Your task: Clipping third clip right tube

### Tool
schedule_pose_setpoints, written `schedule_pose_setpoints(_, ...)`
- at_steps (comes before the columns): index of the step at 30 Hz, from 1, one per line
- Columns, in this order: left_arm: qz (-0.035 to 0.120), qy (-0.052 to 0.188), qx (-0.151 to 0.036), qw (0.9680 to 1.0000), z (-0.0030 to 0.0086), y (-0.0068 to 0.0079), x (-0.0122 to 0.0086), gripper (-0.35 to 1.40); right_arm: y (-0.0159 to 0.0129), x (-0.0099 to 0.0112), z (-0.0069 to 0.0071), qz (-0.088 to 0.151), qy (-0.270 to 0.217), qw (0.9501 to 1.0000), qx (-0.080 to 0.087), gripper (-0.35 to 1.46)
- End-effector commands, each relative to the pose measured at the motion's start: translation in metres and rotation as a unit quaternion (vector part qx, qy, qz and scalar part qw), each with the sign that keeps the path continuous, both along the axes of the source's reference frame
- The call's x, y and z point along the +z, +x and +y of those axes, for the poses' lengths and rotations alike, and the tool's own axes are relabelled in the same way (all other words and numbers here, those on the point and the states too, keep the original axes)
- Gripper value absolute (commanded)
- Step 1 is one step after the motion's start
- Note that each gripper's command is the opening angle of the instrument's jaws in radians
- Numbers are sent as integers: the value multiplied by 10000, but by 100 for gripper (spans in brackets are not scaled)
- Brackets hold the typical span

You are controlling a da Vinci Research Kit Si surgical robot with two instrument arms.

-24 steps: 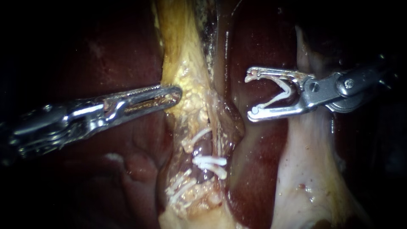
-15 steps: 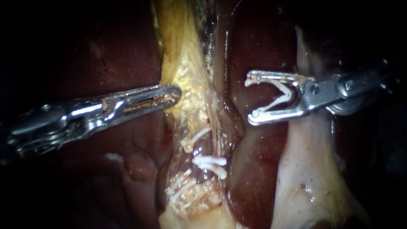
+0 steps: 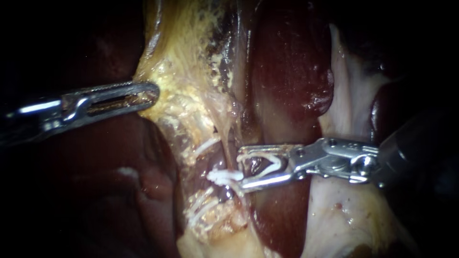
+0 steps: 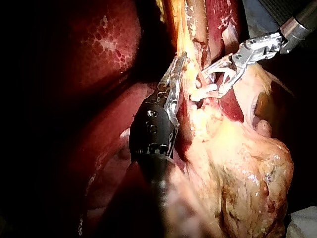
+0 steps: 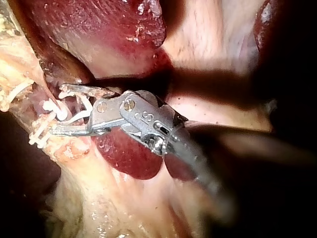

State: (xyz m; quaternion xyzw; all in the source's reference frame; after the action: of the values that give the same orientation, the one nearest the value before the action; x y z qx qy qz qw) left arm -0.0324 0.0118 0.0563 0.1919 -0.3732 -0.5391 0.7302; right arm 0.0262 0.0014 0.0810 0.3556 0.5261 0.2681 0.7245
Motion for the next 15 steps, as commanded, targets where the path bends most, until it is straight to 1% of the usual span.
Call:
schedule_pose_setpoints(1,12,-10,-3,10000,-1,-1,-1,-35,2,2,1,-14,36,10000,15,53)
schedule_pose_setpoints(8,22,-33,8,10000,-2,-1,-4,-35,19,5,4,-94,259,9996,108,52)
schedule_pose_setpoints(15,12,-40,-2,10000,-2,-2,-4,-35,33,2,3,-126,473,9987,125,49)
